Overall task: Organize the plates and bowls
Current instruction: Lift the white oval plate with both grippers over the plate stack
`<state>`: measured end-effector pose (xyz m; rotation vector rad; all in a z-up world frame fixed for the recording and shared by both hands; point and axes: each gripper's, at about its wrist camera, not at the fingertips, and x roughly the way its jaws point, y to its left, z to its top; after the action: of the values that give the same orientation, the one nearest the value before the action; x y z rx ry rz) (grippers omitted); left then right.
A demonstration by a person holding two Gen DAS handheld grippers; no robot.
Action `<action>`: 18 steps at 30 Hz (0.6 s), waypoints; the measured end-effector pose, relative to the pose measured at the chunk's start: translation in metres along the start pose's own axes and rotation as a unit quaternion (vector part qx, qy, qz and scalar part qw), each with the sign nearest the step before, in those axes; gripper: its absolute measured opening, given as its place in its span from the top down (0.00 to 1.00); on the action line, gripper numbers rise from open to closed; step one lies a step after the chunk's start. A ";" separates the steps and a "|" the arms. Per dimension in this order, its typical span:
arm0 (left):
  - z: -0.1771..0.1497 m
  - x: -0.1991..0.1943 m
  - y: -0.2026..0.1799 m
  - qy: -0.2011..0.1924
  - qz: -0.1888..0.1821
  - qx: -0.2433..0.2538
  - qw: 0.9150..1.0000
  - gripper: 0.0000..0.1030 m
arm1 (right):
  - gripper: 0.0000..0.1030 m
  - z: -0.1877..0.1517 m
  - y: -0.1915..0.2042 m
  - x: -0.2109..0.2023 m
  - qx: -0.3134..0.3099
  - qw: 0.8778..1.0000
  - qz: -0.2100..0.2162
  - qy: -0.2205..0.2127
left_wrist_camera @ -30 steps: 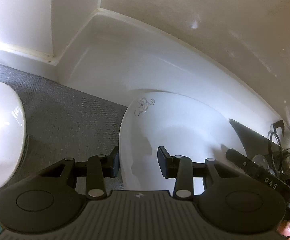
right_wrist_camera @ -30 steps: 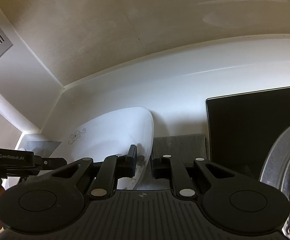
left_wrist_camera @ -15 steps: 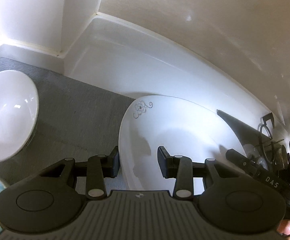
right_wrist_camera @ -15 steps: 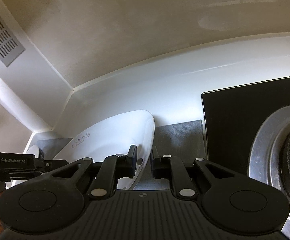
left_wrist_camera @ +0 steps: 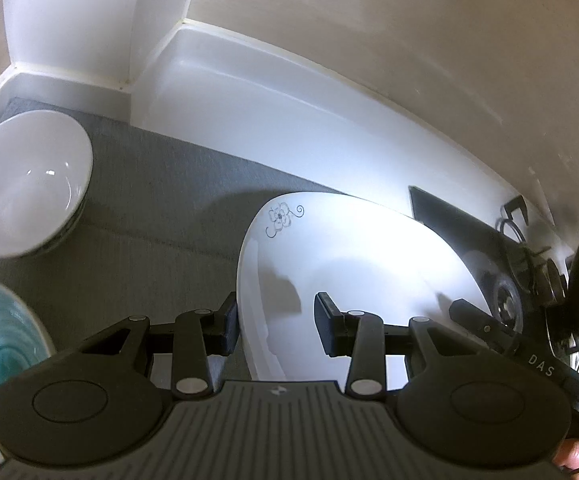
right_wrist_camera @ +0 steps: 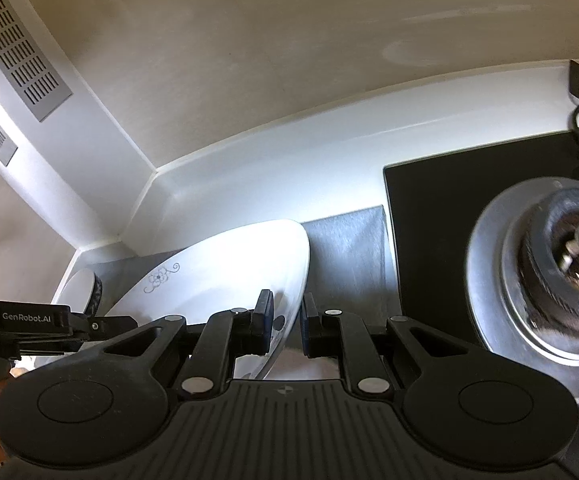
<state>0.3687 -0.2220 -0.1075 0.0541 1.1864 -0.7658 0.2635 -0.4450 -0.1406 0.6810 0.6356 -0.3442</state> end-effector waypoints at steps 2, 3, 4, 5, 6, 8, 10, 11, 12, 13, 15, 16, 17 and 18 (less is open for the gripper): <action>0.001 0.003 -0.001 0.001 -0.002 0.005 1.000 0.58 | 0.85 -0.007 0.000 -0.007 0.002 1.000 -0.003 -0.001; 0.002 0.005 -0.001 0.003 -0.004 0.007 1.000 0.58 | 0.85 -0.010 -0.001 -0.009 0.004 1.000 -0.005 -0.001; 0.004 0.006 -0.002 0.004 -0.005 0.008 1.000 0.58 | 0.85 -0.012 -0.001 -0.012 0.006 1.000 -0.006 -0.002; 0.005 0.008 -0.002 0.005 -0.008 0.011 1.000 0.58 | 0.85 -0.015 -0.002 -0.015 0.007 1.000 -0.008 -0.002; 0.005 0.009 -0.003 0.006 -0.010 0.014 1.000 0.58 | 0.85 -0.019 -0.002 -0.018 0.010 1.000 -0.010 -0.002; 0.006 0.012 -0.004 0.006 -0.011 0.023 1.000 0.58 | 0.85 -0.025 -0.005 -0.024 0.015 1.000 -0.012 -0.003; 0.006 0.014 -0.006 0.007 -0.011 0.032 0.999 0.58 | 0.85 -0.032 -0.007 -0.029 0.019 1.000 -0.014 -0.002; 0.007 0.016 -0.007 0.008 -0.011 0.035 0.999 0.58 | 0.85 -0.035 -0.007 -0.032 0.021 1.000 -0.014 -0.002; 0.007 0.018 -0.008 0.011 -0.011 0.038 0.999 0.58 | 0.85 -0.038 -0.009 -0.033 0.023 1.000 -0.014 -0.002; 0.007 0.021 -0.007 0.013 -0.012 0.039 0.999 0.58 | 0.85 -0.041 -0.010 -0.035 0.026 1.000 -0.015 -0.002; 0.008 0.026 -0.008 0.020 -0.013 0.044 0.999 0.58 | 0.85 -0.047 -0.012 -0.037 0.028 0.999 -0.017 -0.002; 0.008 0.028 -0.008 0.023 -0.013 0.047 0.999 0.58 | 0.85 -0.050 -0.013 -0.038 0.029 0.999 -0.019 -0.002; 0.010 0.030 -0.007 0.026 -0.013 0.048 0.998 0.58 | 0.85 -0.053 -0.013 -0.039 0.030 0.999 -0.020 -0.002; 0.010 0.032 -0.007 0.029 -0.014 0.050 0.998 0.58 | 0.85 -0.055 -0.014 -0.039 0.031 0.999 -0.021 -0.002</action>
<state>0.3781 -0.2474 -0.1282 0.1432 1.2053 -0.8529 0.2031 -0.4143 -0.1550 0.7275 0.6388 -0.4052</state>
